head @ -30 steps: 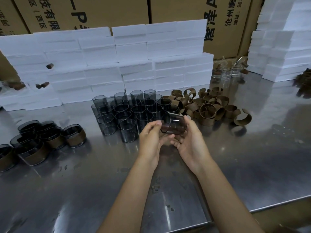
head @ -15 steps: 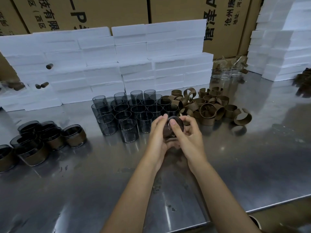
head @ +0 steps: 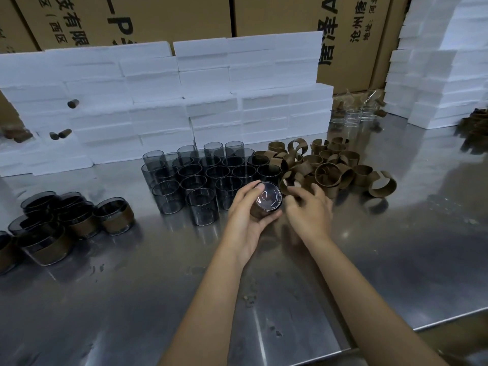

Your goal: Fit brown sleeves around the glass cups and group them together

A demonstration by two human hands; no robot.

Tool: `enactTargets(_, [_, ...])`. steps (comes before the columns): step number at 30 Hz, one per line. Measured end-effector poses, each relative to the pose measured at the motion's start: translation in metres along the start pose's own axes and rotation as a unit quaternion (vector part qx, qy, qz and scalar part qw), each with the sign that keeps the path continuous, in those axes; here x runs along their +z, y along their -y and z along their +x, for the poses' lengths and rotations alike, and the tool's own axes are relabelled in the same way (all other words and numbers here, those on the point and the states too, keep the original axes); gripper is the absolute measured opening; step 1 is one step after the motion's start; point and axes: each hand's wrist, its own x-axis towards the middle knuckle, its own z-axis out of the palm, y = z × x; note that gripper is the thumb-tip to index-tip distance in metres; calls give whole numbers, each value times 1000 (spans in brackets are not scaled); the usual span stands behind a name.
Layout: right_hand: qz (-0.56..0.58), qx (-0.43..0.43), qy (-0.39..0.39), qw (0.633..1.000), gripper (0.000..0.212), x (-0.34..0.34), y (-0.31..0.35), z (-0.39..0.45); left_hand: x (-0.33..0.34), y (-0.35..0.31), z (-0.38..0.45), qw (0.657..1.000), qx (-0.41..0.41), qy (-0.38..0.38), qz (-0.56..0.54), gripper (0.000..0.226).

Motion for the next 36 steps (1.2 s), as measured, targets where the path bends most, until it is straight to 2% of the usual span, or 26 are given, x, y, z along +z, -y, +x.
enactTargets(2, [-61, -1, 51, 997, 51, 3, -1, 3, 0, -2, 0, 1000, 0, 0, -8, 19])
enactTargets(4, [-54, 1, 41, 998, 53, 6, -1, 5, 1, -2, 0, 1000, 2, -2, -12, 16])
enactTargets(7, [89, -28, -67, 993, 39, 6, -7, 3, 2, -3, 1, 1000, 3, -9, -12, 17])
enactTargets(9, [217, -38, -128, 967, 28, 3, -7, -2, 3, -3, 2, 1000, -1, -7, -1, 28])
enactTargets(11, [272, -61, -154, 948, 22, -1, -2, -10, 4, -4, 3, 1000, -2, -6, 15, 42])
enactTargets(14, [245, -138, -134, 950, 17, 0, 5, -21, 4, -2, 2, 999, 9, 15, 49, 60])
enactTargets(17, [145, -215, -92, 961, 19, 4, 7, -28, 3, 1, -1, 997, 19, 34, 66, 65])
enactTargets(23, [153, -203, -80, 964, 21, 0, 8, -32, 5, 1, -2, 997, 22, 38, 58, 76])
enactTargets(30, [138, -260, -83, 952, 8, 2, 10, -33, 2, -1, -3, 997, 10, 41, 63, 73])
enactTargets(34, [255, -199, -105, 940, 14, 0, 13, -34, 3, -1, -5, 997, 10, 37, 64, 60])
enactTargets(36, [314, -118, -61, 940, 27, -5, 15, -33, 6, -1, -6, 996, 8, 45, 74, 58])
